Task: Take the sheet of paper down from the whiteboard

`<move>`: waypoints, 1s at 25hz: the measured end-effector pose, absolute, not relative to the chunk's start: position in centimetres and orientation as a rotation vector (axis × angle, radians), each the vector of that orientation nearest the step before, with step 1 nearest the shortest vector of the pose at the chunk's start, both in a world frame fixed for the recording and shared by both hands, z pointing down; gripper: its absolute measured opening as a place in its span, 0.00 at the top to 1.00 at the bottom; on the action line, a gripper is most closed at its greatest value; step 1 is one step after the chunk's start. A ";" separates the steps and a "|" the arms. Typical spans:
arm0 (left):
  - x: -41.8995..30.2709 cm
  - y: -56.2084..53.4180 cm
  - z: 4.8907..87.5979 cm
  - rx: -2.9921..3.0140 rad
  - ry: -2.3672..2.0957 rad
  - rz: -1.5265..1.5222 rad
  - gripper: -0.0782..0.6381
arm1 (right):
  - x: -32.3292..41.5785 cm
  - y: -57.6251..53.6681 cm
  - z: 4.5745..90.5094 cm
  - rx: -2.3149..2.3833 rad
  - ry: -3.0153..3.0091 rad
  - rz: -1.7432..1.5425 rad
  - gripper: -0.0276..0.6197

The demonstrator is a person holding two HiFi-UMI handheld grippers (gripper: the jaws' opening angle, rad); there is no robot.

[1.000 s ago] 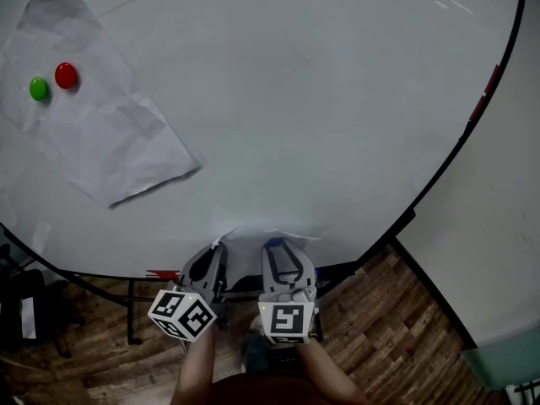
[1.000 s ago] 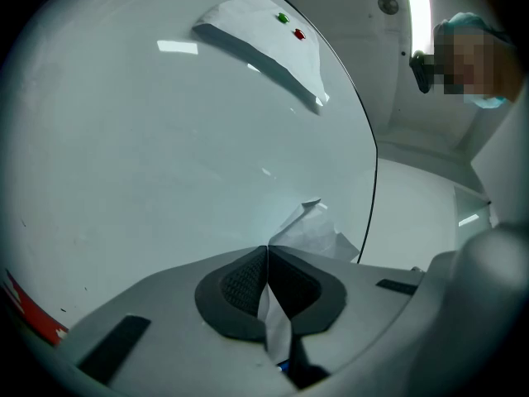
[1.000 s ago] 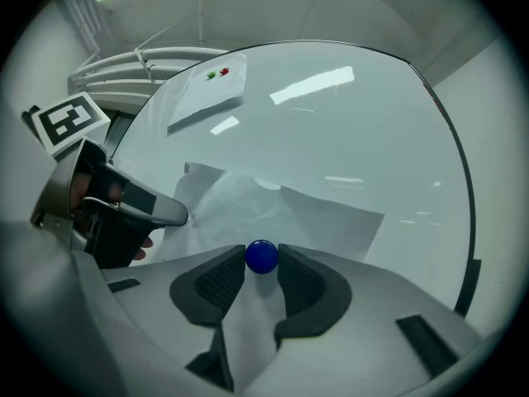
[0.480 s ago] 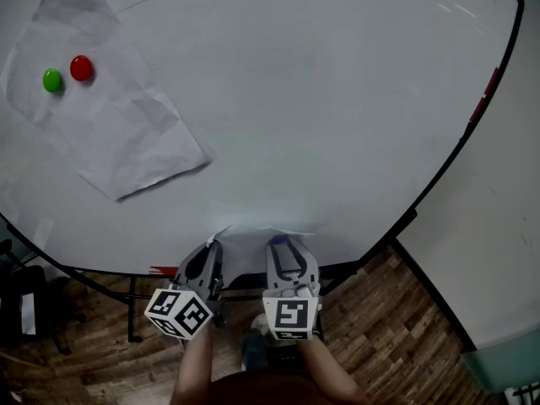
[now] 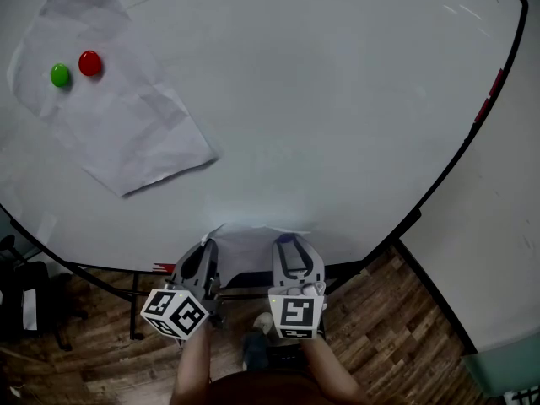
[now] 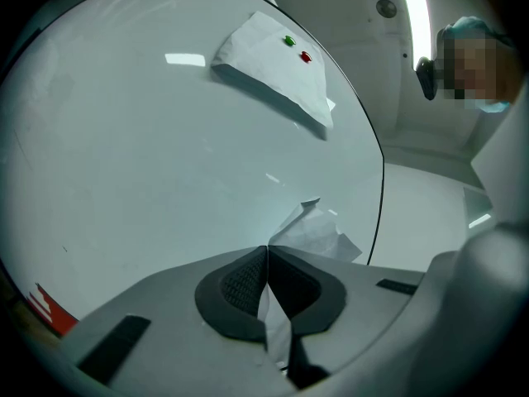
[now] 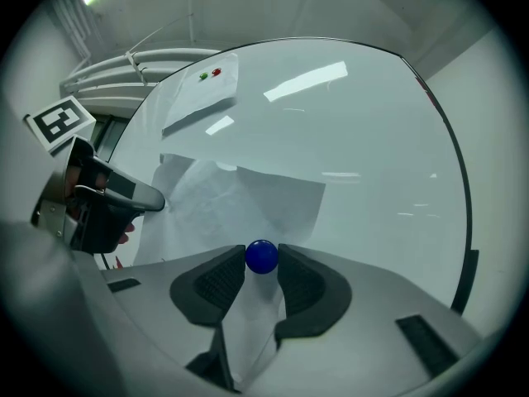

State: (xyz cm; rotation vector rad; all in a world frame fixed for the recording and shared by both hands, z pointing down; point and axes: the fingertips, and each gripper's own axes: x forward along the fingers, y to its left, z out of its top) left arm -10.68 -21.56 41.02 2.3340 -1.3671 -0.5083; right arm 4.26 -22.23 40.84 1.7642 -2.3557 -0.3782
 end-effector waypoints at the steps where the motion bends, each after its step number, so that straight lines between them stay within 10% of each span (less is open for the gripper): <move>1: -10.8 -21.6 41.1 2.328 -1.367 -0.513 0.86 | 4.4 -22.2 40.9 1.767 -2.352 -0.376 0.75; 25: -13.5 -21.0 41.2 2.273 -1.420 -0.534 0.86 | 5.9 -22.2 40.8 1.800 -2.318 -0.371 0.75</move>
